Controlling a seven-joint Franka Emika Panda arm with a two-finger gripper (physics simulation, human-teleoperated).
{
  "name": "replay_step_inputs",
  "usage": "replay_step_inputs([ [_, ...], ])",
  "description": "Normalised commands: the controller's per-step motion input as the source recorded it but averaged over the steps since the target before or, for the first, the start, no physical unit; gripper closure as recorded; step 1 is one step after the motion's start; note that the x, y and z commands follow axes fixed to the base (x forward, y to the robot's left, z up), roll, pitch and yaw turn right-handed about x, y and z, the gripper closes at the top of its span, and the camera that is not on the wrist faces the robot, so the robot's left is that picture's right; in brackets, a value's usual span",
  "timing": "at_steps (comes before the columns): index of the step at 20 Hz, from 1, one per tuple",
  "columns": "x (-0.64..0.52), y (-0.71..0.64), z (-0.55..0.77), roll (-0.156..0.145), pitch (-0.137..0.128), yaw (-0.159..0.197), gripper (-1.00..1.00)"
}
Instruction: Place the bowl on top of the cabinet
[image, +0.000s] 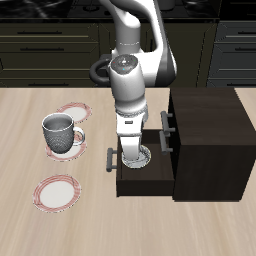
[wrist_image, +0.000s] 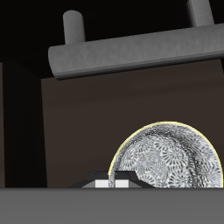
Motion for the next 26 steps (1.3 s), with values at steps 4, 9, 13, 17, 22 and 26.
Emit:
replay_step_inputs([
  [4,0.02,-0.04,0.33,-0.01,-0.088,-0.069,1.0],
  [9,0.01,-0.04,0.5,-0.03,-0.128,-0.225,1.0],
  [13,-0.07,-0.01,0.41,-0.01,-0.033,-0.277,1.0],
  [17,-0.08,-0.06,0.5,-0.019,0.012,-0.351,1.0],
  [22,-0.09,0.03,0.46,0.015,-0.026,-0.281,1.0],
  [26,-0.02,0.1,0.26,0.026,0.016,-0.197,1.0],
])
